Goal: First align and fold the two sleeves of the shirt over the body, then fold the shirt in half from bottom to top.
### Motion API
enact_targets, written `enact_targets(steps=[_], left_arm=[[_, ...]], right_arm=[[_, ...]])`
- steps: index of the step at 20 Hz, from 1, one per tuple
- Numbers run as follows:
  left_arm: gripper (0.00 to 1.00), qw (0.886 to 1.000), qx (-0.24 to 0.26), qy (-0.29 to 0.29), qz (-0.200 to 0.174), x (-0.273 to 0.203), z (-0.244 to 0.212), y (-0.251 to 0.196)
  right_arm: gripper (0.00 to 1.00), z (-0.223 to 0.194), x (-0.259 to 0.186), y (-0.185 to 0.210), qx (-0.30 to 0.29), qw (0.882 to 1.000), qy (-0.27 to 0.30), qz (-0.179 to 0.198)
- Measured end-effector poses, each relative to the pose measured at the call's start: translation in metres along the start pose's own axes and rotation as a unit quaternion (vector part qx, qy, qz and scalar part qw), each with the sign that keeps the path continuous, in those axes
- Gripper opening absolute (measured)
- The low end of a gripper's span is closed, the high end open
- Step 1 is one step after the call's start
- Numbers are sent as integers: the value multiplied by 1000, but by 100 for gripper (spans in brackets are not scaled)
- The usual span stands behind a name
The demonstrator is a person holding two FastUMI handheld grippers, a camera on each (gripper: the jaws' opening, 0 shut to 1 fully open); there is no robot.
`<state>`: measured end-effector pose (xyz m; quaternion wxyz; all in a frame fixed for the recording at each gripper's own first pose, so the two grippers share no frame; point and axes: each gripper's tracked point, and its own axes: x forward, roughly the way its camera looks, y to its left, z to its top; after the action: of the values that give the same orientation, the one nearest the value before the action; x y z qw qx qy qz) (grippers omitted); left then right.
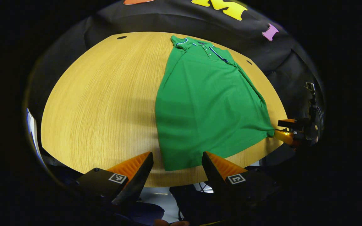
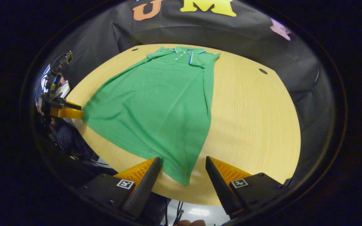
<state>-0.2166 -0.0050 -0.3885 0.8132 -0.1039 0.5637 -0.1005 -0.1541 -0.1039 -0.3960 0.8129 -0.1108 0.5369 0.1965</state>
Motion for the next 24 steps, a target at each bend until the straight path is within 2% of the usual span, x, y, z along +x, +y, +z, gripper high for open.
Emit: enact_targets(steps=[1, 3, 4, 7, 9, 10, 11, 12, 13, 14, 16, 17, 18, 19, 21, 22, 24], left_arm=[[100, 1000, 5, 1, -1, 1, 1, -1], [100, 1000, 17, 8, 5, 0, -1, -1], [100, 1000, 25, 12, 11, 1, -3, -1], [100, 998, 48, 22, 39, 2, -5, 3], [92, 997, 61, 20, 50, 2, -5, 5], [89, 996, 68, 21, 58, 5, -6, 8], [83, 995, 76, 18, 66, 4, -5, 11], [79, 994, 83, 20, 75, 4, -7, 12], [70, 993, 87, 17, 76, 5, -6, 11], [69, 993, 89, 17, 75, 5, -7, 10], [57, 994, 88, 13, 70, 7, -5, 7], [37, 994, 84, 10, 67, 7, -4, 6], [31, 995, 79, 8, 62, 8, -2, 4], [20, 996, 73, 8, 55, 9, -2, 3], [10, 997, 61, 4, 45, 10, 0, 1], [8, 998, 57, 5, 38, 9, -1, -1], [6, 998, 61, -3, 24, 6, 2, -7]], right_arm=[[92, 0, 2, 2, -1, 1000, 1, 1], [95, -2, 7, 4, -1, 1000, 6, 3], [92, -4, 10, 6, -2, 1000, 10, 4], [95, -7, 13, 9, -3, 1000, 19, 7], [92, -9, 15, 10, -16, 1000, 21, 6], [95, -10, 15, 9, -28, 999, 25, 4], [93, -8, 13, 10, -31, 999, 23, 6], [88, -10, 14, 10, -31, 999, 25, 5], [81, -8, 15, 11, -32, 999, 29, 4], [72, -8, 15, 12, -34, 999, 30, 3], [45, -7, 16, 15, -42, 999, 33, 1], [33, -6, 17, 18, -50, 998, 33, 3], [24, -5, 16, 18, -57, 998, 34, 1], [11, -7, 16, 19, -61, 997, 36, 0], [11, -7, 15, 18, -55, 998, 39, 5], [11, -6, 15, 17, -49, 998, 39, 5], [0, -7, 14, 14, -28, 999, 41, 6]])
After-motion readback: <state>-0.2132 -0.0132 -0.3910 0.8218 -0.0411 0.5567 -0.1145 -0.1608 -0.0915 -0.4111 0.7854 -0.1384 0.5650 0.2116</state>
